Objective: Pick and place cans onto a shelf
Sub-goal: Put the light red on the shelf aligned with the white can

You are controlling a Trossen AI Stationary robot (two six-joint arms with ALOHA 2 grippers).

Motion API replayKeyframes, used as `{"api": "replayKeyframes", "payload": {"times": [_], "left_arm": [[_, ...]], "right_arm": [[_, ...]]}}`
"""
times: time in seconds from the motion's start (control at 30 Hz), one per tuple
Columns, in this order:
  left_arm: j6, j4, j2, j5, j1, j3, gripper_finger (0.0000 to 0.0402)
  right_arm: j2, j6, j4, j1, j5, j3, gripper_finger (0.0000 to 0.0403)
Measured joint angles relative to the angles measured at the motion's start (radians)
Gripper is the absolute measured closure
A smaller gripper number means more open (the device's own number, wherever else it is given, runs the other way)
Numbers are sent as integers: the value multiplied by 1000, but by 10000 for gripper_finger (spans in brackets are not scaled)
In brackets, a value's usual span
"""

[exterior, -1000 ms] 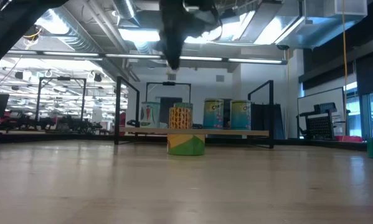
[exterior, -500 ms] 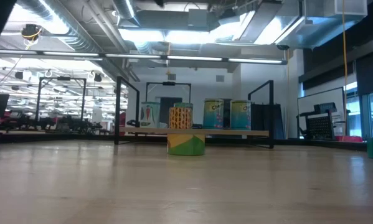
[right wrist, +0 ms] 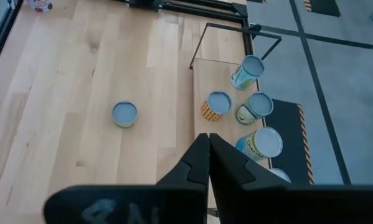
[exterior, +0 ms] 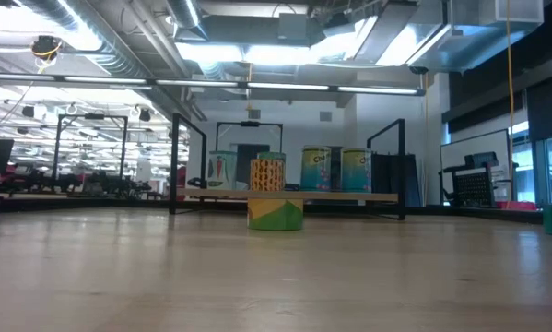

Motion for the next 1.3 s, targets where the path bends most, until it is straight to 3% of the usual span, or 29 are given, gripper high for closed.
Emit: {"api": "replayKeyframes", "payload": {"times": [0.27,0.43,0.67,0.8,0.9,1.07,1.3], "left_arm": [[-276,1,-87,28,-180,-157,376],[-345,4,-85,75,-299,-184,376],[-434,3,-82,222,-469,-249,376],[-632,14,-84,270,-570,-290,376],[-821,75,-85,233,-655,-305,377],[-1081,239,-79,47,-797,-337,377],[-1078,356,-9,52,-868,-402,377]], "right_arm": [[0,3,1,0,-1,0,391],[0,4,1,0,-2,0,391],[0,54,2,0,-2,0,391],[0,58,2,0,-2,0,391],[0,77,2,0,-2,0,391],[0,82,2,0,-2,0,391],[0,82,3,0,-2,0,391]]}}
